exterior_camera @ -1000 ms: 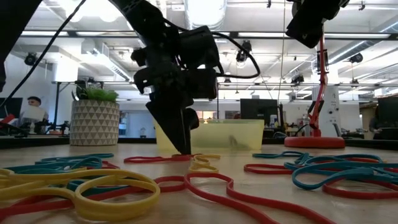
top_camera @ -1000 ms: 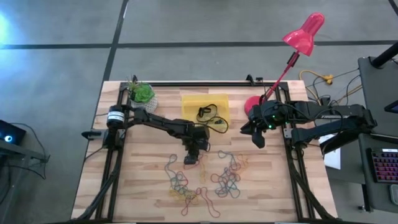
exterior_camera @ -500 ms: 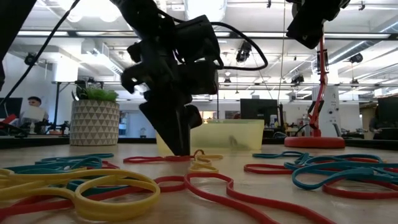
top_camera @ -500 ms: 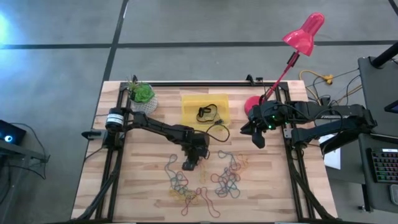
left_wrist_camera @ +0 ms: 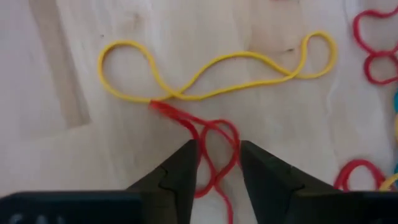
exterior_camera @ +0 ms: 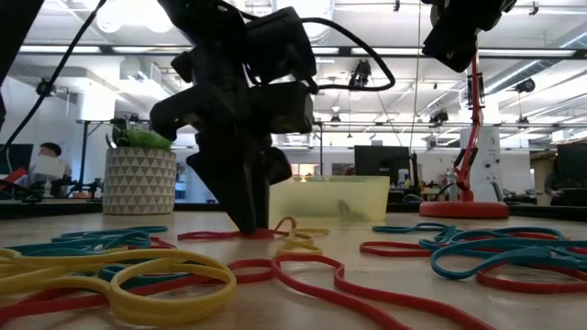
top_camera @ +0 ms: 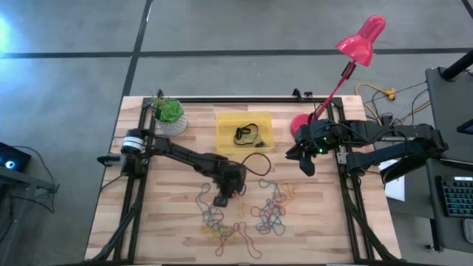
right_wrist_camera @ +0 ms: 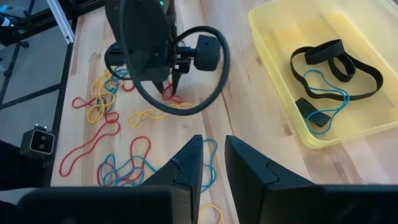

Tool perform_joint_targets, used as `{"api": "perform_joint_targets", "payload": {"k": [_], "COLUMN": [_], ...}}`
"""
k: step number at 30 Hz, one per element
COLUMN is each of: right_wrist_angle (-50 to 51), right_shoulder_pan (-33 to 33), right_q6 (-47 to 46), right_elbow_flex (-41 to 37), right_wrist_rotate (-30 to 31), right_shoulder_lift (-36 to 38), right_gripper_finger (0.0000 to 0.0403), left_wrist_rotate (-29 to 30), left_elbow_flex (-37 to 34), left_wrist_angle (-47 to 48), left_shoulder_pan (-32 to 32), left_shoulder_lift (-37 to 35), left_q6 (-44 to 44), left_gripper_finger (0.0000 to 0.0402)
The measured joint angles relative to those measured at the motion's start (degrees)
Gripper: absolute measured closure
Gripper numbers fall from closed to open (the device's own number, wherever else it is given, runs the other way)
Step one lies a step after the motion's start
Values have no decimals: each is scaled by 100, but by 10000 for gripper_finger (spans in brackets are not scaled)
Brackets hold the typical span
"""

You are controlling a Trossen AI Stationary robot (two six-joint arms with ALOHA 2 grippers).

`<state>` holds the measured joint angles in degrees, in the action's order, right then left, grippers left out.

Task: Pick and place rubber bands into bin
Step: Put the red rubber band into the yellow bin

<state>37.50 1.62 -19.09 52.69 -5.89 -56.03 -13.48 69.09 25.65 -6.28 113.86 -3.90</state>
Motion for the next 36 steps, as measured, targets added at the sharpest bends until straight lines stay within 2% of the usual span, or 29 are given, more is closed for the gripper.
{"api": "perform_joint_targets", "payload": {"k": [5,7,19,24,36], "right_wrist_angle": [-2,-2,-4,-4,0], "right_shoulder_pan": [-1,-2,-1,0,0], "right_q6": [-28,-45,-87,-90,-109], "right_elbow_flex": [0,0,0,0,0], "right_wrist_rotate": [0,0,-1,0,-7], "right_shoulder_lift": [0,0,0,0,0], "right_gripper_finger": [344,344,344,344,344], "left_wrist_rotate": [258,294,328,571,369], "left_elbow_flex": [-131,-170,-142,-163,-176], "left_wrist_angle": [-25,-42,-262,-437,-874], "left_shoulder_pan": [6,4,23,85,107], "left_shoulder_lift": [0,0,-386,-592,-725], "left_q6": [50,61,64,63,225], "left_gripper_finger": [380,394,401,401,401]}}
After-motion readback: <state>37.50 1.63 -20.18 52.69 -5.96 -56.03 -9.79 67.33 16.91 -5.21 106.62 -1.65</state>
